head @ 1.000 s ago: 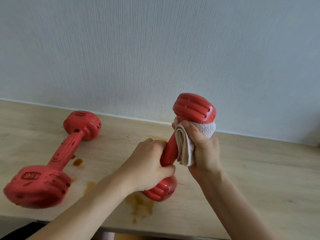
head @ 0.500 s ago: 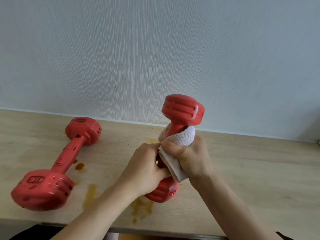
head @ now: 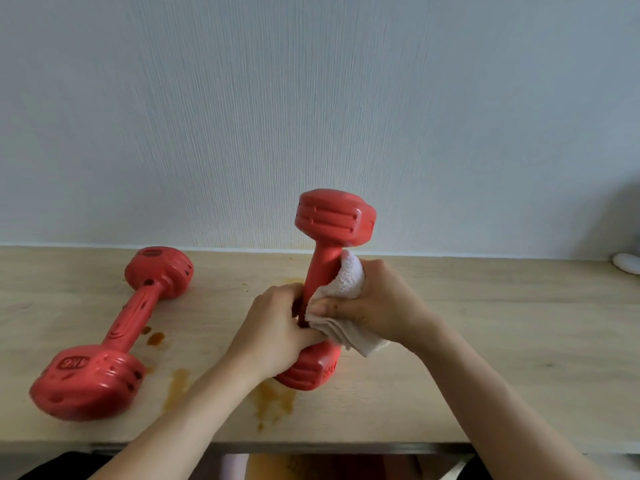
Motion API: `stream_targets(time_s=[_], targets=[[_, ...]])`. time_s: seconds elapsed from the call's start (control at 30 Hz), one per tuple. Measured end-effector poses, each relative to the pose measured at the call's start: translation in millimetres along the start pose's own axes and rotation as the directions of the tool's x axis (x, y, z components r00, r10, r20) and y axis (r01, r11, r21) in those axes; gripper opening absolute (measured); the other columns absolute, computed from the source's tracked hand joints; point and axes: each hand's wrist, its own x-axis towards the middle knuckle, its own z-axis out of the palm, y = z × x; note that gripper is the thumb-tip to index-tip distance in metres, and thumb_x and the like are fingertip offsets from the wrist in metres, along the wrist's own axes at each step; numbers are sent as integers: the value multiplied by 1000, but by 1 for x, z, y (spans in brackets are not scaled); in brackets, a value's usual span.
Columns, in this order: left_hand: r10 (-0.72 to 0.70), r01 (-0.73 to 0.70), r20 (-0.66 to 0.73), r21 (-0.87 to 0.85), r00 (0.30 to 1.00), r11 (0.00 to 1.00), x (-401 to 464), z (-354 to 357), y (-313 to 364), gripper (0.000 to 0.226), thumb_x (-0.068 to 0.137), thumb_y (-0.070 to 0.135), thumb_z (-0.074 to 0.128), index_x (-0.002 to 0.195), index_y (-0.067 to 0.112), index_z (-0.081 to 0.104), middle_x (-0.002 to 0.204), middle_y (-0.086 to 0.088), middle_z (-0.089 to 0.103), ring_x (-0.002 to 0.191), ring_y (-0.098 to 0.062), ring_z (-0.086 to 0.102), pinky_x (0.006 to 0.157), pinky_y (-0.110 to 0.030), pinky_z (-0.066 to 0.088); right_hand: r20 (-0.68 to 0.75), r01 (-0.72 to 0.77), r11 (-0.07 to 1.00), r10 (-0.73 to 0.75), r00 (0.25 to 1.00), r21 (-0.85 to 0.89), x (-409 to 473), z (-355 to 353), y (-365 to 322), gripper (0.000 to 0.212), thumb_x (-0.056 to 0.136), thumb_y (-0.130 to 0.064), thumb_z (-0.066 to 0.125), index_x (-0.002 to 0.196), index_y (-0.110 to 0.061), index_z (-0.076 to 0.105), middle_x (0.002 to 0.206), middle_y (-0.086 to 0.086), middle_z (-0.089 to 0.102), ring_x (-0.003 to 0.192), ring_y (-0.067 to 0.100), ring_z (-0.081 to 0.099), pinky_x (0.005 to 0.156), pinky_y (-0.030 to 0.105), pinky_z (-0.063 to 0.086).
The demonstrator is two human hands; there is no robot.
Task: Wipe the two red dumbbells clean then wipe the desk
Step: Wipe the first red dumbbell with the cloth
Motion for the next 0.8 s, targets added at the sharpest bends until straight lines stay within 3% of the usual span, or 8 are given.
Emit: stream_targets(time_s=[0.17,0.23,0.27,0.33,0.43,0.6,0.7,0.8], targets=[[-23,24,14,-22,1000,999,-1,1,-1,19,68,19,79,79,22,63,63,10,61,63,3,55,60,-14,43,45,25,997,-21,999,-76,-3,-12,6,21,71,-27,82,80,-12,70,77,5,71,66,8,62,67,30,52],[-31,31,6,-37,1000,999,-1,2,-1,19,70,22,79,81,21,63,66,10,62,65,1,55,61,-12,42,-17,-9,993,7,1000,-120,-1,-23,9,17,73,-22,80,81,-11,69,77,5,71,65,8,62,66,28,51],[-34,34,5,-42,999,999,-2,3,-1,19,71,23,78,81,21,63,68,10,62,67,1,56,63,-13,42,-27,-36,996,34,999,-82,-1,-30,11,19,73,-20,80,84,-9,70,80,8,71,70,13,64,70,33,53],[-24,25,6,-46,1000,999,-2,3,0,19,71,24,78,82,19,63,68,11,62,68,-1,57,64,-15,45,100,-61,982,44,994,176,-6,-36,11,28,70,-14,82,92,-4,68,85,11,71,77,20,67,74,40,56],[57,-57,8,-37,998,998,-6,2,5,15,74,18,73,70,20,59,60,16,59,60,1,55,55,-12,40,252,-53,914,-55,966,403,-11,-15,5,35,61,-8,82,91,-3,65,84,9,70,78,22,67,72,39,56],[180,-179,-5,93,984,979,-10,-3,3,22,82,12,59,71,30,53,69,13,53,75,-7,53,60,-12,34,16,51,870,-68,998,491,-11,18,1,23,55,-5,81,72,-5,64,69,6,65,68,22,64,70,40,55],[202,-206,47,117,978,971,-4,-9,2,13,81,11,61,87,22,64,74,18,52,81,-6,51,66,-18,35,-98,118,882,-82,992,456,-13,15,-2,20,56,-1,79,69,-3,65,69,15,68,67,33,67,68,49,58],[151,-155,90,50,985,987,7,-17,-6,29,76,20,69,102,31,64,97,19,58,94,2,53,79,-11,39,-228,195,908,-114,967,370,-11,5,-8,21,58,0,83,71,-2,67,74,18,70,70,35,68,67,49,56]])
